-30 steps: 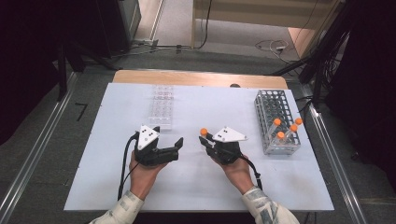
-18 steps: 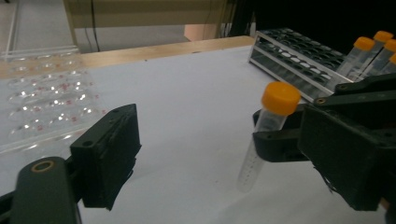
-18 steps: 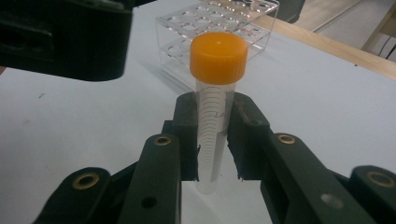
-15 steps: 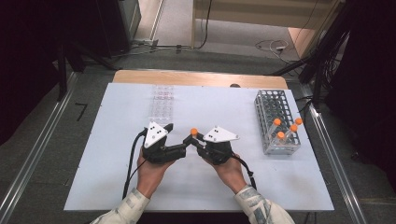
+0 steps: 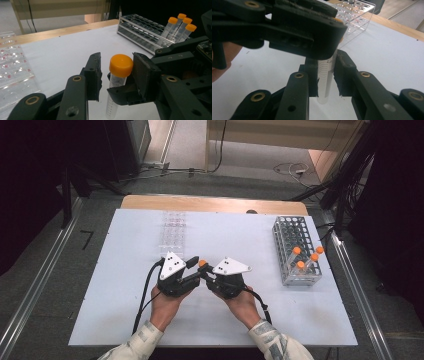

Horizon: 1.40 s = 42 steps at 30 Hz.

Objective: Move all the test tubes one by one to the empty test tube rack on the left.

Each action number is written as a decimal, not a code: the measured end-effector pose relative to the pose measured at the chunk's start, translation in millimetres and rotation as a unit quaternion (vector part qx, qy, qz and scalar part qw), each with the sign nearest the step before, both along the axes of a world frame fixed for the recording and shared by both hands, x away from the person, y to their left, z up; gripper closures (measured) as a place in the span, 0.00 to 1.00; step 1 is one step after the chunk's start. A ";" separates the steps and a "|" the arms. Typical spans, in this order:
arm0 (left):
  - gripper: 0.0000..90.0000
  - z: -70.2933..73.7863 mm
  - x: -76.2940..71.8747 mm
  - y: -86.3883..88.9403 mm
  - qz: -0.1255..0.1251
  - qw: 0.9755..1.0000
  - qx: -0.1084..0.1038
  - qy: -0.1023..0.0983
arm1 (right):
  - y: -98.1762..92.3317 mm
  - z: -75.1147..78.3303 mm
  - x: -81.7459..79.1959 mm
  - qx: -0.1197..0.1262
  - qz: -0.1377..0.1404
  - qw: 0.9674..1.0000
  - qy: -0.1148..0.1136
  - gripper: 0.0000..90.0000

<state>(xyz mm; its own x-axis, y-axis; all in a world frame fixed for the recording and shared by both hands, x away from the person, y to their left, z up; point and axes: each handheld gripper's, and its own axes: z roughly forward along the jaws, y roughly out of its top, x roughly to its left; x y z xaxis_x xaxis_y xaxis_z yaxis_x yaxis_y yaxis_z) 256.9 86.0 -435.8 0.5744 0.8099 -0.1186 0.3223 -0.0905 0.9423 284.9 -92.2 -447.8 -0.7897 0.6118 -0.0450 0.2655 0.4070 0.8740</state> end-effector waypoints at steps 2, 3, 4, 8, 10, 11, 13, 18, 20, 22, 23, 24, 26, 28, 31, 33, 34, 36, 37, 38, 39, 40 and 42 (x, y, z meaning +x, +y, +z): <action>0.71 -0.6 -0.4 -0.7 -0.002 1.000 0.003 -0.003 | -0.3 0.3 -0.1 0.000 0.001 1.000 0.001 0.80; 0.73 -0.6 -0.4 -0.7 -0.002 1.000 0.003 -0.003 | -0.2 0.3 0.0 0.000 0.002 1.000 0.000 0.80; 0.75 -1.1 -0.5 -1.2 -0.003 1.000 0.004 -0.003 | 0.0 0.3 -0.2 -0.001 0.003 1.000 -0.001 0.80; 0.76 -2.2 -0.3 -1.6 -0.004 1.000 0.008 -0.004 | 0.4 0.1 -0.6 -0.002 0.001 1.000 0.000 0.80; 0.77 -2.4 0.0 -1.4 -0.003 1.000 0.008 -0.003 | 0.3 -0.2 -0.3 -0.002 0.002 1.000 0.001 0.80; 0.77 -2.3 0.4 -1.6 -0.003 1.000 0.002 0.000 | 0.3 -0.2 -0.3 -0.001 0.002 1.000 0.001 0.79; 0.77 -2.3 0.8 -1.6 -0.004 1.000 0.001 0.002 | -0.5 0.3 0.0 0.000 0.001 1.000 0.006 0.74; 0.78 -2.5 4.2 1.1 -0.001 1.000 -0.007 0.011 | -4.9 2.4 1.6 0.004 0.011 1.000 0.021 0.52; 0.78 -1.8 4.9 2.5 0.001 1.000 -0.009 0.012 | -8.6 3.3 2.1 0.003 0.009 1.000 0.027 0.46; 0.78 -0.6 7.1 5.5 0.007 1.000 -0.016 0.014 | -11.2 3.7 2.0 0.002 0.007 1.000 0.028 0.45; 0.78 -0.2 8.8 7.7 0.009 1.000 -0.018 0.017 | -18.1 4.5 1.7 0.001 0.005 1.000 0.027 0.43; 0.78 0.1 10.8 9.6 0.013 1.000 -0.021 0.018 | -22.3 5.0 0.8 0.003 0.002 1.000 0.027 0.43; 0.78 0.9 15.1 13.8 0.021 0.999 -0.025 0.021 | -26.9 5.9 -0.6 0.003 -0.001 1.000 0.027 0.43; 0.78 2.8 19.9 18.0 0.029 0.999 -0.030 0.022 | -36.5 8.4 -4.9 0.006 -0.006 1.000 0.026 0.43; 0.78 6.0 27.4 22.9 0.042 0.998 -0.039 0.023 | -51.6 10.7 -13.3 0.008 -0.011 1.000 0.023 0.40; 0.78 8.0 33.1 25.9 0.050 0.998 -0.037 0.023 | -62.0 10.0 -18.0 0.008 -0.017 1.000 0.021 0.40; 0.78 9.3 36.1 27.0 0.055 0.998 -0.034 0.023 | -72.9 8.0 -21.3 0.009 -0.025 0.999 0.022 0.39; 0.78 12.1 41.5 29.5 0.063 0.997 -0.032 0.020 | -83.2 5.7 -23.4 0.007 -0.035 0.999 0.027 0.38; 0.78 13.6 43.9 31.4 0.066 0.997 -0.032 0.020 | -88.8 4.4 -24.1 0.006 -0.039 0.999 0.027 0.38; 0.78 15.1 46.2 33.1 0.068 0.997 -0.036 0.020 | -94.4 3.7 -25.2 0.006 -0.044 0.999 0.030 0.37; 0.78 16.4 48.4 34.8 0.071 0.997 -0.037 0.019 | -94.4 3.7 -25.2 0.006 -0.044 0.999 0.030 0.37; 0.78 17.7 50.6 36.4 0.073 0.996 -0.038 0.018 | -105.5 2.3 -27.6 0.007 -0.052 0.998 0.033 0.36; 0.78 20.2 54.5 39.2 0.081 0.996 -0.041 0.018 | -116.1 1.5 -30.9 0.009 -0.060 0.998 0.036 0.36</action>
<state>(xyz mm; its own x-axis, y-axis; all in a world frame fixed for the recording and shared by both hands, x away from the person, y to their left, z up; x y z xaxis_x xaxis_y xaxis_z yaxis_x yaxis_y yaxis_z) 311.4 125.3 -415.6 0.4317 0.8779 -0.2072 0.3605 0.0427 0.9318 254.1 -208.3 -446.3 -0.7115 0.7024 0.0202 0.3735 0.3537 0.8576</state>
